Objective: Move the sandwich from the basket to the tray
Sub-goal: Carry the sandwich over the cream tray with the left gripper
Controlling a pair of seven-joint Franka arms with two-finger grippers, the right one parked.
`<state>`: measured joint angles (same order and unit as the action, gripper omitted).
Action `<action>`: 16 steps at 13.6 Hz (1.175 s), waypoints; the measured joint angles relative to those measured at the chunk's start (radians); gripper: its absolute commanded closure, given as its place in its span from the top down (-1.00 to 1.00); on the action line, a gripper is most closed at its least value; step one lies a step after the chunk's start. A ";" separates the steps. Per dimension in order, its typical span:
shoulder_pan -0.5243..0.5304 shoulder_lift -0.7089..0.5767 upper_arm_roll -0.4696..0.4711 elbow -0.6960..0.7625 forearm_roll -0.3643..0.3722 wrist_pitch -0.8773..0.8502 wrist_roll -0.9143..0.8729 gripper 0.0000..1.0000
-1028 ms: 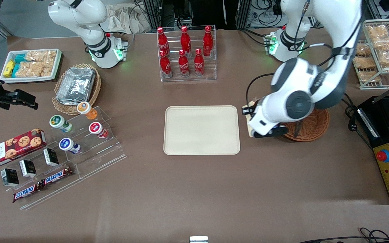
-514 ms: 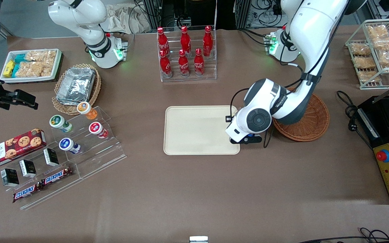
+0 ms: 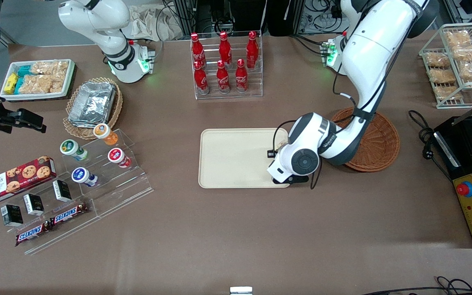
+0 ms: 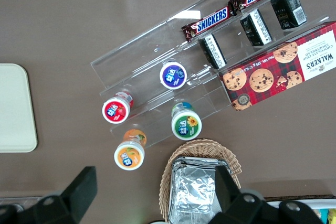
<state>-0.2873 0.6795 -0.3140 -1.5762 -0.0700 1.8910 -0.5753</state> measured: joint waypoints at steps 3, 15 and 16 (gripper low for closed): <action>-0.014 0.028 0.000 0.002 0.001 0.008 0.000 -0.40; -0.015 0.067 0.001 0.005 0.007 0.027 -0.002 0.99; -0.015 0.067 0.001 0.005 0.007 0.027 -0.009 1.00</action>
<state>-0.3027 0.7470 -0.3125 -1.5710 -0.0632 1.9183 -0.5845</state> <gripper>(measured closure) 0.639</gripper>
